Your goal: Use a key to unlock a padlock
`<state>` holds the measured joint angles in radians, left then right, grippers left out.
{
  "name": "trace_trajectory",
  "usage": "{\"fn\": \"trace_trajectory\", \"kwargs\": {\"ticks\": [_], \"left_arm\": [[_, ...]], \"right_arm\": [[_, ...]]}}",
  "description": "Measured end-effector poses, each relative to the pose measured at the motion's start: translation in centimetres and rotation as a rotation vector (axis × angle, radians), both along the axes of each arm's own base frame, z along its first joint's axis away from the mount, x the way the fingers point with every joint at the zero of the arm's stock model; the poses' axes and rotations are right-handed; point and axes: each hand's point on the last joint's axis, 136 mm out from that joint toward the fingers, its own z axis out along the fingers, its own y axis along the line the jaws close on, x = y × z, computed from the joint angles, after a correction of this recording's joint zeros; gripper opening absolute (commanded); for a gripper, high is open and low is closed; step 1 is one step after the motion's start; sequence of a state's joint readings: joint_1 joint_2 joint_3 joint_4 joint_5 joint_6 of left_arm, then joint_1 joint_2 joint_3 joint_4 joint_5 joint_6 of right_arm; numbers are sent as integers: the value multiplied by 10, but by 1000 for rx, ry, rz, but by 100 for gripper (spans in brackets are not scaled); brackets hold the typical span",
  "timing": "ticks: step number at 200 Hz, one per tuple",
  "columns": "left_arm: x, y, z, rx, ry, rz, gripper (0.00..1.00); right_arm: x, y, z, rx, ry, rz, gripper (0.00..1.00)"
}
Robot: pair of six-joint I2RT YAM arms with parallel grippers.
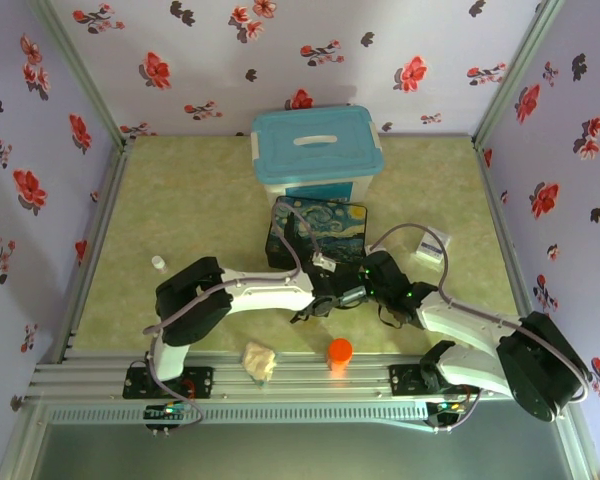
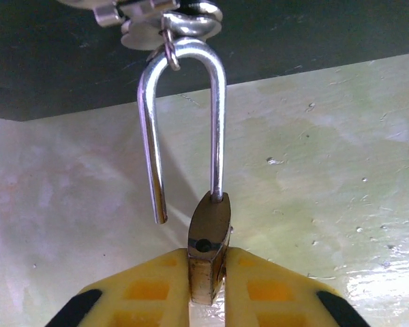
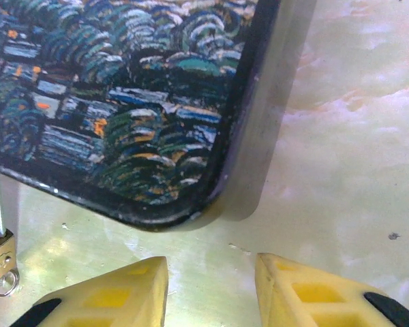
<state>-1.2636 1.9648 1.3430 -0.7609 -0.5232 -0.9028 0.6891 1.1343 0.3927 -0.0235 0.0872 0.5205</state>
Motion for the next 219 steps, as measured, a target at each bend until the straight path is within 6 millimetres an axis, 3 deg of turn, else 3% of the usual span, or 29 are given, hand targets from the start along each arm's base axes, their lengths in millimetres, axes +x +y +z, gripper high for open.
{"fn": "trace_trajectory", "kwargs": {"ticks": [97,132,156,185,202,219], "left_arm": [[-16,-27,-1,-71,33,-47,25],[-17,-25,2,-122,30,-46,35],[-14,-11,22,-228,11,-28,51],[1,12,71,-455,-67,14,80],[10,25,93,-597,-122,49,87],[17,38,95,-700,-151,88,88]], "right_arm": [[-2,-1,-4,7,6,-10,39],[-4,1,0,57,-20,-4,50],[-11,5,8,131,-52,24,57],[-13,16,25,217,-100,65,58],[-13,26,28,252,-97,103,54],[-13,36,21,248,-50,139,51]]}}
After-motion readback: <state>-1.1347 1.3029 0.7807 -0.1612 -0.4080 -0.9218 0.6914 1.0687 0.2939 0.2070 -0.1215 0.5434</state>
